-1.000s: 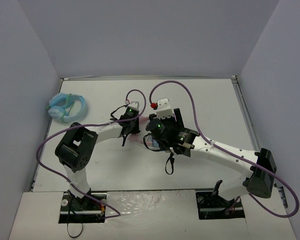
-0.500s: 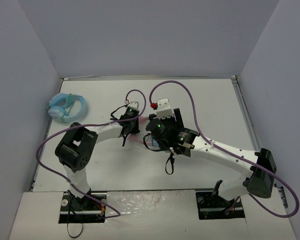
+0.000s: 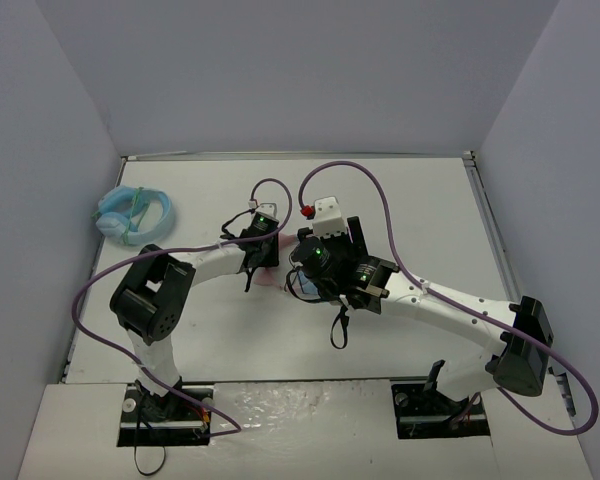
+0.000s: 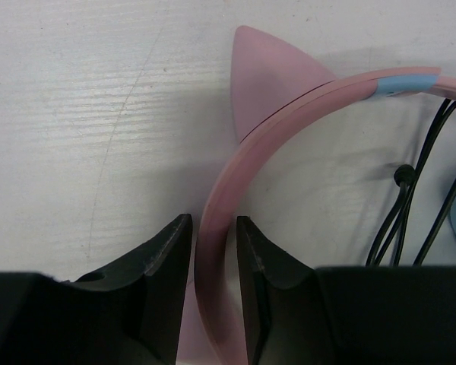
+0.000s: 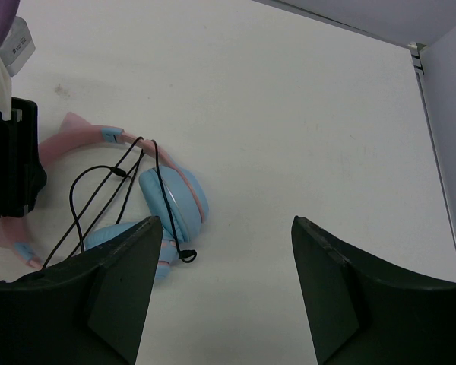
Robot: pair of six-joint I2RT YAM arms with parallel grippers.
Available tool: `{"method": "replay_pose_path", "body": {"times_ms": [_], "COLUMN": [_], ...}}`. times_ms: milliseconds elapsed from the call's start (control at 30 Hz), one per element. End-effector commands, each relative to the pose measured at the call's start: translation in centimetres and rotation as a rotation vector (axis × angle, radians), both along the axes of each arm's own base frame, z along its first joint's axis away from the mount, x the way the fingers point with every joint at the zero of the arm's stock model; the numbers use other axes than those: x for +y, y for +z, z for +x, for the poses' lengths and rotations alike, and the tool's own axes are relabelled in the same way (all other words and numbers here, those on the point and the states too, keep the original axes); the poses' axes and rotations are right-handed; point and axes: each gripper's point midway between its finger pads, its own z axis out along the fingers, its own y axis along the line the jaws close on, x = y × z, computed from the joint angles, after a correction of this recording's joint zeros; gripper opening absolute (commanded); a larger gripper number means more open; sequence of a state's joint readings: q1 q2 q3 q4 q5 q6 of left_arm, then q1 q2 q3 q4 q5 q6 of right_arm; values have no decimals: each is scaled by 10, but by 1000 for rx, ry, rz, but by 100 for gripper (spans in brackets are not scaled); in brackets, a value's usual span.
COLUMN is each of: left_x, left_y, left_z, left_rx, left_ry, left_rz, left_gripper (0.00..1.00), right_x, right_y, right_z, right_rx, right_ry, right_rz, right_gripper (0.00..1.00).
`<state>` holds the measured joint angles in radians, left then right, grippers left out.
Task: Wrap the headphones
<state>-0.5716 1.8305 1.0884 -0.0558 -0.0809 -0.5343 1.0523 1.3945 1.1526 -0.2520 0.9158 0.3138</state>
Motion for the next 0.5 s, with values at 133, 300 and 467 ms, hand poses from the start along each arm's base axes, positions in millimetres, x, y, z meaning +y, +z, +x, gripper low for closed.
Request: {"method": "replay_pose_path", "body": {"times_ms": [133, 300, 467], "left_x": [-1, -1, -1], "left_y": [28, 27, 25], "left_z": [18, 17, 17], "left_rx": [-64, -58, -53], "left_ry": [21, 19, 18], "left_rz": [-7, -3, 0], "left_gripper": [29, 30, 32], "right_x": [-4, -5, -4], "right_y": [20, 20, 21], "right_z": [3, 3, 3], "right_rx": [-47, -47, -48], "right_ry": [-29, -29, -28], "right_rz": [60, 57, 58], "right_gripper": [66, 66, 66]}}
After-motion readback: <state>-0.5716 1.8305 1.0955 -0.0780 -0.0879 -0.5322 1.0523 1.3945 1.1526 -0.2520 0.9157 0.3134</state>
